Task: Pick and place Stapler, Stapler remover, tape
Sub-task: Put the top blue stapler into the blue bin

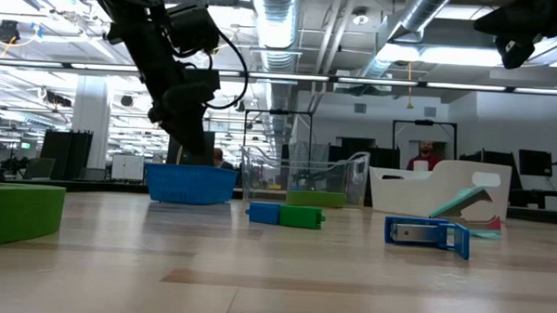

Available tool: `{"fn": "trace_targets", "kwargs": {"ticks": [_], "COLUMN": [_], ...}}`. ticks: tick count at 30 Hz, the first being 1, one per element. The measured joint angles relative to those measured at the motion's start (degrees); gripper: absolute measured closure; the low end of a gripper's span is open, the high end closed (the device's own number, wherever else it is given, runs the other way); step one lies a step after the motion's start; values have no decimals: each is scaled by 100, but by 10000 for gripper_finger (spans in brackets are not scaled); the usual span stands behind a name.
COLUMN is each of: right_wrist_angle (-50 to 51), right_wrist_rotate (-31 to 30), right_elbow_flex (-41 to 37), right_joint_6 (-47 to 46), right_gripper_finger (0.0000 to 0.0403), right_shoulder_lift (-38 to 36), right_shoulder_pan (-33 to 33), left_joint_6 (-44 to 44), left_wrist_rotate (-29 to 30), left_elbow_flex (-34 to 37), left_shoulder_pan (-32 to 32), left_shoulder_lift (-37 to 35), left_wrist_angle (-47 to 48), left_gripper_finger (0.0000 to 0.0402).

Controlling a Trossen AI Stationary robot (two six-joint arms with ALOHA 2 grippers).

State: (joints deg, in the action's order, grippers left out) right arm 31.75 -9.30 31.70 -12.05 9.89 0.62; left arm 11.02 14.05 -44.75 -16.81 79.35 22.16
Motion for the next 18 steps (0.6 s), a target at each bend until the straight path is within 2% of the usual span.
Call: {"fn": "trace_targets", "kwargs": {"ticks": [7,18], "right_wrist_angle": [0,0], "right_wrist_rotate": [0,-20], "right_elbow_flex": [0,0], "right_joint_6": [-2,-143], "right_gripper_finger": [403,403], "right_shoulder_lift": [0,0], "right_shoulder_pan": [0,2], "left_joint_6": [-1,-172], "left_wrist_rotate": [-394,-554], "left_elbow_flex": [-2,-9], "left_shoulder_pan": [229,1007], "left_shoulder_lift": [-107,-264], "left_wrist_angle": [-327,-1457], "left_gripper_finger": [170,169]}}
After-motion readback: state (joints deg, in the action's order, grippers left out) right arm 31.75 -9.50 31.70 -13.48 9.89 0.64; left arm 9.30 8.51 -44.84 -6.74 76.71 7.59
